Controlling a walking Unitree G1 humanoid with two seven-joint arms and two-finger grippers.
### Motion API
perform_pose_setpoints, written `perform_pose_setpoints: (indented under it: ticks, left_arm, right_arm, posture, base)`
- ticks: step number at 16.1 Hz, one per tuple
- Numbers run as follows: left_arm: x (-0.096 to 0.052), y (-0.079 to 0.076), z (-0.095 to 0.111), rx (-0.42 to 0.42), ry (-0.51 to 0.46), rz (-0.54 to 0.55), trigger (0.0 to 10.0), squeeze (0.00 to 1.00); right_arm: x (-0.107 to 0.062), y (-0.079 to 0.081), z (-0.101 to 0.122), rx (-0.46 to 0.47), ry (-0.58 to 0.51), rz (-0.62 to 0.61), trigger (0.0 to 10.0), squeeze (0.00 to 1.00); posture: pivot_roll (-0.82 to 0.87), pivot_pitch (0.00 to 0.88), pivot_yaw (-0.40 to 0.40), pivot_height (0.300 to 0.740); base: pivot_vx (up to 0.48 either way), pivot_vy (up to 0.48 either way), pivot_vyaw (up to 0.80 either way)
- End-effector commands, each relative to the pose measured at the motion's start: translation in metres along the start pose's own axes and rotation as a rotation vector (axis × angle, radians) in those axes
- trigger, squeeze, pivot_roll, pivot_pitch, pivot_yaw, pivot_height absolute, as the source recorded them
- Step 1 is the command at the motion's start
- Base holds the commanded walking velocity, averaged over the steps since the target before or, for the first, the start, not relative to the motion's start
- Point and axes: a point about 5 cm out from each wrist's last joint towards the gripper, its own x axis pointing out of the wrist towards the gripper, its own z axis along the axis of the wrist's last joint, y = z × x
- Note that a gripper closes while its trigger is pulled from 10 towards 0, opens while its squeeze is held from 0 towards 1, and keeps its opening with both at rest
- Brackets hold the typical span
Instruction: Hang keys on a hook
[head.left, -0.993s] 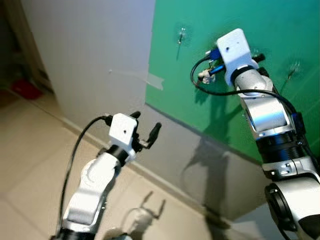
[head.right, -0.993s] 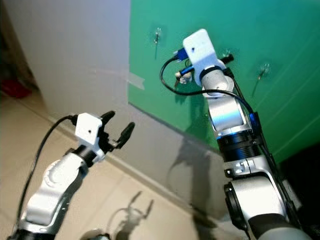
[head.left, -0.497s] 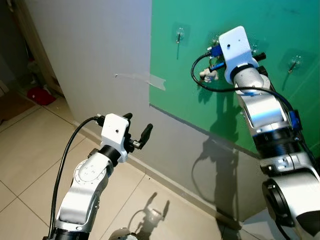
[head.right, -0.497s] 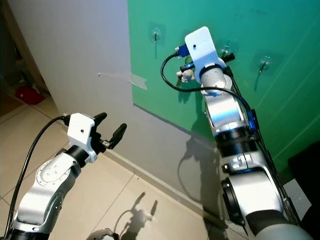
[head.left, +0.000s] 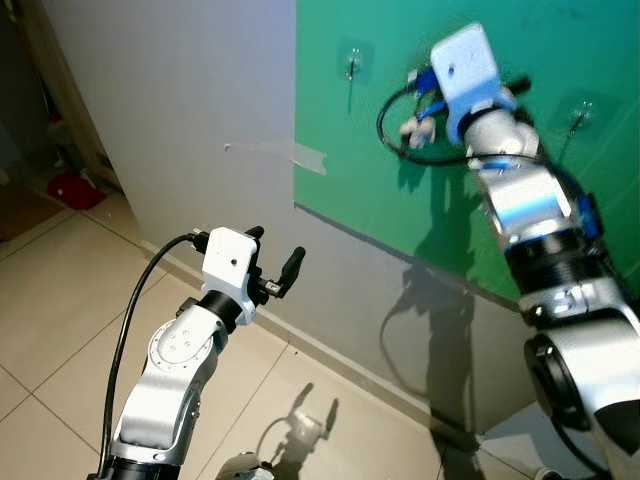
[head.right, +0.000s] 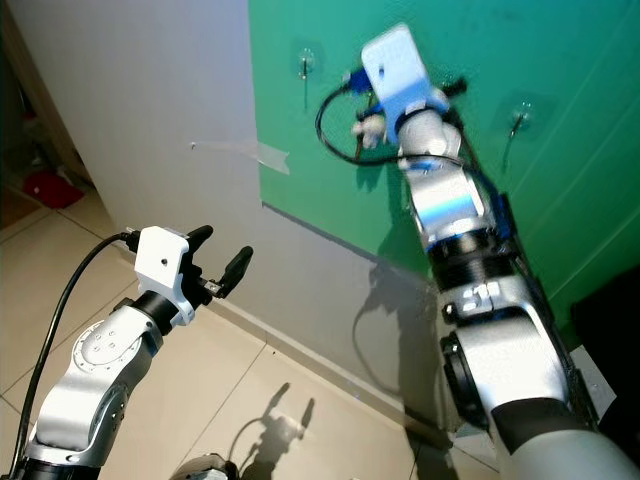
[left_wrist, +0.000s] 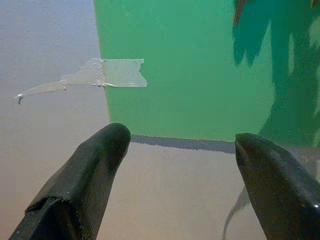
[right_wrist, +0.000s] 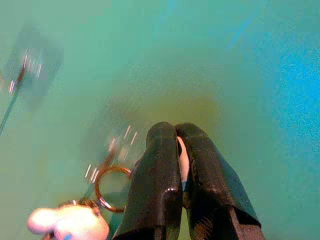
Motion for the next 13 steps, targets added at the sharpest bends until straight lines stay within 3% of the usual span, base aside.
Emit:
perform_pose_setpoints:
  ticks: [1,5,11,13]
  left_arm:
    - [0.001,-0.001,0.000,-0.006,-0.003,0.000,10.0,0.00]
    - [0.002,-0.003,-0.002,-0.012,-0.003,0.000,10.0,0.00]
    - [0.003,-0.007,-0.002,-0.018,-0.005,-0.002,10.0,0.00]
    - [0.003,-0.007,-0.003,-0.021,-0.004,0.001,10.0,0.00]
  right_arm:
    - [0.002,-0.011,0.009,-0.017,-0.037,-0.040,10.0,0.00]
    - [0.007,-0.015,0.014,-0.042,-0.061,-0.053,10.0,0.00]
    - [0.002,0.007,0.003,0.042,-0.010,0.043,10.0,0.00]
    - [0.001,0.008,0.002,0.054,-0.005,0.054,10.0,0.00]
  posture:
    - [0.14,0.000,-0.073,0.740]
    - [0.13,0.000,-0.078,0.740]
    - [0.13,0.000,-0.085,0.740]
    - [0.12,0.000,-0.085,0.740]
  base:
    - [0.000,0.000,0.00]
    - [0.000,0.000,0.00]
    - [0.000,0.000,0.00]
    - [0.000,0.000,0.00]
